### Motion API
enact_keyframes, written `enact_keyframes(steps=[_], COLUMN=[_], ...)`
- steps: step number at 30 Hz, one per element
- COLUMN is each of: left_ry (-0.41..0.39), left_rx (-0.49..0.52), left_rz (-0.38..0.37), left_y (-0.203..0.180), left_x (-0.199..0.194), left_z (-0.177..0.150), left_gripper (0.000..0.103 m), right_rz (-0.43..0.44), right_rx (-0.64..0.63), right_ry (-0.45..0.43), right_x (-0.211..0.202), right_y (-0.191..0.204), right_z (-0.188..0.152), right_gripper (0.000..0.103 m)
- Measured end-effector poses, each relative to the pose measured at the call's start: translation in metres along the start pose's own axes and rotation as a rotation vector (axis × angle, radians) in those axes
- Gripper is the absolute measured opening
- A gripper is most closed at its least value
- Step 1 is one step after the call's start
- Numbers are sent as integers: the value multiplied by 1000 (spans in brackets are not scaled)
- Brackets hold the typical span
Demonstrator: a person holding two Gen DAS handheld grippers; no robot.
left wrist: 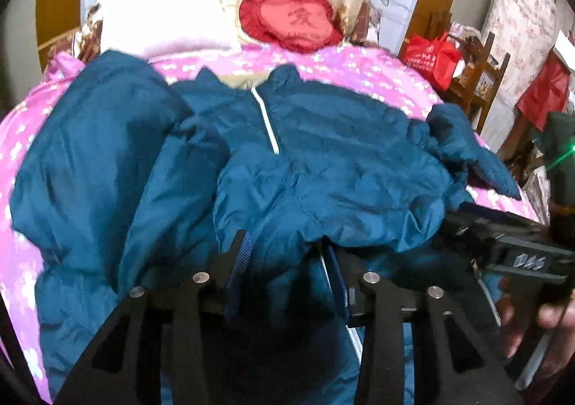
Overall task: Fold large clothes
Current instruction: 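Fold the held side over the jacket middle and open the left tool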
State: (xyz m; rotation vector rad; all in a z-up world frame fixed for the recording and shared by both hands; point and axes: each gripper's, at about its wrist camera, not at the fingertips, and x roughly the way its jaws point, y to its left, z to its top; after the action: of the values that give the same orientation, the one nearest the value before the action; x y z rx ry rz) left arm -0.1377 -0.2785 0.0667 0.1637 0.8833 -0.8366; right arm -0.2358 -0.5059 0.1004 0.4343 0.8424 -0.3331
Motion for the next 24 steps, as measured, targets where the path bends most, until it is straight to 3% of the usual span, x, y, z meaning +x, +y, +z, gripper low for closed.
enact_keyframes(steps=[4, 6, 11, 13, 15, 17, 18, 19, 22, 24], left_ry=[17, 0, -51, -54, -26, 9, 14, 15, 3, 13], left_rx=[-15, 7, 23, 11, -40, -139, -174, -227, -313, -350], left_rz=[-54, -45, 122, 233, 349, 388, 391, 394, 388, 379], left_y=[-1, -3, 17, 36, 65, 99, 110, 127, 156, 169], left_x=[-7, -22, -59, -65, -61, -51, -48, -43, -33, -25], left_z=[-7, -10, -19, -23, -27, -29, -30, -30, -28, -25], left_gripper=[22, 22, 23, 23, 23, 23, 23, 23, 22, 22], right_rz=[-4, -35, -11, 12, 4, 5, -3, 5, -41, -109], right_rx=[43, 46, 47, 15, -15, -53, -83, -129, -199, -243], right_ry=[-10, -19, -14, -2, 66, 110, 80, 48, -12, -87], right_x=[-6, -11, -2, 13, 39, 62, 63, 62, 53, 44], right_y=[-10, -17, -14, -3, 8, 16, 21, 28, 39, 41], right_z=[-7, -9, 2, 6, 7, 5, 5, 8, 23, 42], right_gripper=[103, 103, 103, 103, 93, 73, 60, 30, 18, 17])
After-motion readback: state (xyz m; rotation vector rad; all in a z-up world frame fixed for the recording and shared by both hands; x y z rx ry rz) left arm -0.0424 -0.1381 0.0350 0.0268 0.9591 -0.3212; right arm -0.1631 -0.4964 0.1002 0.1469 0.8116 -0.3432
